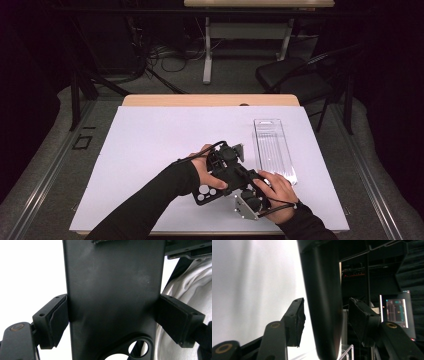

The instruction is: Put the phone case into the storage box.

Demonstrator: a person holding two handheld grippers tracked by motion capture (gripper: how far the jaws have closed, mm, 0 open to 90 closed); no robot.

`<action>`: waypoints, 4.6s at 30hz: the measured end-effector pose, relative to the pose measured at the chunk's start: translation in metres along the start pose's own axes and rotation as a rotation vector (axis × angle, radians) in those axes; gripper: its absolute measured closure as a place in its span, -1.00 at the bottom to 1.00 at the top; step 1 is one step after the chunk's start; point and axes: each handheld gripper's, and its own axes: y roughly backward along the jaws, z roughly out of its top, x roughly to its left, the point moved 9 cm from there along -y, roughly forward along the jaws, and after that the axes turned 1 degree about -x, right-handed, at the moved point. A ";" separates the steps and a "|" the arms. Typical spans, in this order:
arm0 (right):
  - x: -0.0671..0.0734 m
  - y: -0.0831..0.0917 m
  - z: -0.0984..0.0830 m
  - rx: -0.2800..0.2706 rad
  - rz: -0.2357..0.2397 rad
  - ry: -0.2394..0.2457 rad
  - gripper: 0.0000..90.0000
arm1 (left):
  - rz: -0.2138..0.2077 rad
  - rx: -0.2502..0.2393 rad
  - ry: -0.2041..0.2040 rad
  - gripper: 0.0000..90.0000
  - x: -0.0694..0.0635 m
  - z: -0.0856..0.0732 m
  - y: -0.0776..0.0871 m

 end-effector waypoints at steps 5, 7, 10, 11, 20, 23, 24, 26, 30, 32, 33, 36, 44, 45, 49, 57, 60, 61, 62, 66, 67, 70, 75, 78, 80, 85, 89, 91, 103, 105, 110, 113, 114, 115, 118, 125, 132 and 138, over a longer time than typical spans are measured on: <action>0.000 0.001 0.000 0.001 -0.008 0.007 0.13 | -0.004 -0.002 -0.002 -0.67 0.000 0.000 0.000; 0.000 0.000 0.002 -0.008 -0.009 0.006 0.15 | -0.005 -0.003 -0.001 -0.67 0.000 0.000 0.000; 0.000 0.001 0.002 -0.004 -0.010 0.020 0.17 | -0.006 -0.005 -0.002 -0.67 -0.001 0.001 0.000; 0.000 0.000 0.002 -0.005 -0.011 0.019 0.18 | -0.008 -0.006 -0.002 -0.67 -0.001 0.001 0.000; 0.002 -0.002 0.002 0.000 -0.022 0.049 0.21 | -0.017 -0.009 0.000 -0.67 -0.003 0.002 0.001; 0.001 -0.002 0.002 0.003 -0.027 0.063 0.23 | -0.023 -0.010 0.001 -0.67 -0.004 0.002 0.001; 0.001 -0.003 0.002 0.002 -0.032 0.070 0.24 | -0.024 -0.011 0.001 -0.67 -0.004 0.002 0.001; 0.001 -0.003 0.002 0.000 -0.039 0.086 0.26 | -0.030 -0.014 0.004 -0.67 -0.005 0.002 0.001; 0.001 -0.004 0.002 0.008 -0.047 0.105 0.30 | -0.034 -0.014 0.006 -0.67 -0.005 0.002 0.001; 0.000 -0.004 0.002 0.008 -0.055 0.121 0.31 | -0.035 -0.013 0.006 -0.67 -0.005 0.002 0.001; 0.000 -0.004 0.003 0.009 -0.056 0.125 0.33 | -0.035 -0.010 0.004 -0.67 -0.005 0.002 0.001; 0.000 -0.005 0.002 0.011 -0.062 0.124 0.35 | -0.040 -0.014 0.003 -0.67 -0.005 0.002 0.001; 0.000 -0.006 0.002 0.013 -0.070 0.146 0.43 | -0.041 -0.010 0.003 -0.67 -0.005 0.002 0.001; 0.000 -0.006 0.002 0.012 -0.072 0.151 0.43 | -0.040 -0.011 0.003 -0.67 -0.005 0.002 0.001; -0.001 -0.007 0.003 0.011 -0.079 0.153 0.50 | -0.041 -0.008 0.005 -0.67 -0.006 0.002 0.000; -0.001 -0.007 0.003 0.013 -0.085 0.160 0.59 | -0.050 -0.004 0.001 -0.67 -0.006 0.003 -0.001; -0.001 -0.007 0.003 0.008 -0.087 0.159 0.63 | -0.052 -0.001 0.002 -0.67 -0.006 0.002 -0.001; -0.001 -0.007 0.003 0.006 -0.087 0.160 0.64 | -0.051 -0.003 0.002 -0.67 -0.006 0.002 -0.001; -0.001 -0.007 0.003 0.005 -0.089 0.160 0.65 | -0.052 -0.003 0.002 -0.67 -0.006 0.002 -0.001; -0.002 -0.007 0.004 0.004 -0.097 0.149 0.68 | -0.052 -0.005 0.003 -0.67 -0.006 0.002 -0.001; -0.002 -0.007 0.004 0.002 -0.097 0.147 0.69 | -0.053 -0.004 0.001 -0.67 -0.006 0.002 -0.001; -0.001 -0.006 0.004 0.003 -0.097 0.145 0.71 | -0.056 -0.004 0.007 -0.67 -0.006 0.002 -0.001; -0.002 -0.007 0.004 0.004 -0.105 0.152 0.74 | -0.059 -0.008 0.012 -0.67 -0.006 0.002 -0.002; -0.002 -0.006 0.004 0.004 -0.110 0.149 0.76 | -0.062 -0.008 0.013 -0.67 -0.006 0.002 -0.001; -0.002 -0.006 0.004 0.004 -0.111 0.154 0.78 | -0.064 -0.008 0.015 -0.67 -0.006 0.002 -0.001; -0.003 -0.006 0.005 0.002 -0.117 0.164 0.81 | -0.070 -0.010 0.018 -0.67 -0.007 0.002 -0.001; -0.003 -0.006 0.005 0.001 -0.121 0.163 0.83 | -0.073 -0.008 0.015 -0.67 -0.006 0.002 -0.002; -0.002 -0.006 0.005 0.003 -0.122 0.165 0.84 | -0.072 -0.010 0.016 -0.67 -0.006 0.002 -0.002; -0.002 -0.006 0.005 0.004 -0.132 0.171 0.89 | -0.087 -0.008 0.026 -0.68 -0.006 0.001 -0.002; -0.002 -0.006 0.005 0.004 -0.134 0.171 0.90 | -0.087 -0.009 0.027 -0.68 -0.006 0.001 -0.002; -0.002 -0.006 0.005 0.005 -0.139 0.171 0.91 | -0.091 -0.012 0.030 -0.68 -0.006 0.001 -0.002; -0.002 -0.006 0.005 0.004 -0.140 0.170 0.93 | -0.094 -0.015 0.033 -0.68 -0.006 0.001 -0.002; -0.002 -0.006 0.005 0.004 -0.140 0.170 0.93 | -0.096 -0.013 0.032 -0.68 -0.006 0.001 -0.002; -0.002 -0.006 0.005 0.004 -0.141 0.170 0.93 | -0.099 -0.015 0.035 -0.68 -0.006 0.001 -0.002; -0.002 -0.006 0.005 0.003 -0.140 0.168 0.94 | -0.104 -0.017 0.038 -0.69 -0.007 0.001 -0.002; -0.002 -0.006 0.006 0.002 -0.144 0.167 0.95 | -0.109 -0.018 0.042 -0.69 -0.007 0.000 -0.002; -0.003 -0.006 0.006 0.000 -0.144 0.166 0.96 | -0.113 -0.019 0.045 -0.69 -0.006 0.000 -0.001; -0.003 -0.006 0.005 0.003 -0.146 0.160 0.96 | -0.118 -0.025 0.044 -0.70 -0.006 0.000 -0.001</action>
